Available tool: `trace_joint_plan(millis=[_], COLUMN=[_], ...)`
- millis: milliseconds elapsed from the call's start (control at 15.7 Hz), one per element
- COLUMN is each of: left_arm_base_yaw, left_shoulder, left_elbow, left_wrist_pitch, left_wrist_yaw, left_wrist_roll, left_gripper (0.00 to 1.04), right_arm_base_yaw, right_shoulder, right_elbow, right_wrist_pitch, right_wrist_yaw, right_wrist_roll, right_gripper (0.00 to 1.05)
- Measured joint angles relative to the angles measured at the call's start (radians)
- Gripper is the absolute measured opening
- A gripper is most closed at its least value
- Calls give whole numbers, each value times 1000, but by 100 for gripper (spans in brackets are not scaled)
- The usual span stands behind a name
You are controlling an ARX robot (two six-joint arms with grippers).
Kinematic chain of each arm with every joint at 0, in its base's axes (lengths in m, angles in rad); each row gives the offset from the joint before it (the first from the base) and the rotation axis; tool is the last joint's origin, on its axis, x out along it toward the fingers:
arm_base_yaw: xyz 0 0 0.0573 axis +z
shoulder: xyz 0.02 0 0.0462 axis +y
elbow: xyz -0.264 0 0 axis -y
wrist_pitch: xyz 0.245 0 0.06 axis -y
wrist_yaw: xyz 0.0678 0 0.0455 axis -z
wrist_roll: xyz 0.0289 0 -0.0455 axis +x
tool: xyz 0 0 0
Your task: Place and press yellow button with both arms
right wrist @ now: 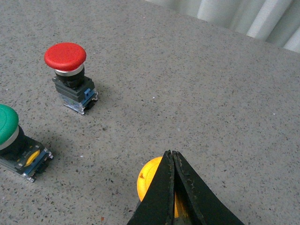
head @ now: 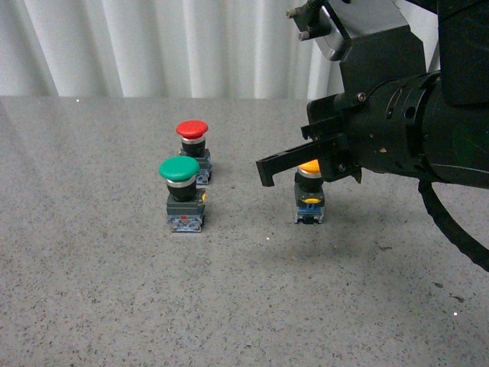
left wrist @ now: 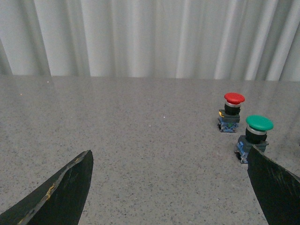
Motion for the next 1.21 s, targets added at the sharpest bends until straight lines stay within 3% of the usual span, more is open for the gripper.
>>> trace_joint_plan(millis=[1211], left_arm_base_yaw=[0], left_shoulder=[0], left_elbow=[0], left_wrist_pitch=[0], left_wrist_yaw=[0], left_wrist_roll=[0], left_gripper=[98], right_arm_base_yaw=[12], right_shoulder=[47], right_elbow=[14], right_wrist_pitch=[-64], right_wrist_yaw=[24], right_wrist_roll=[-34], right_gripper=[2])
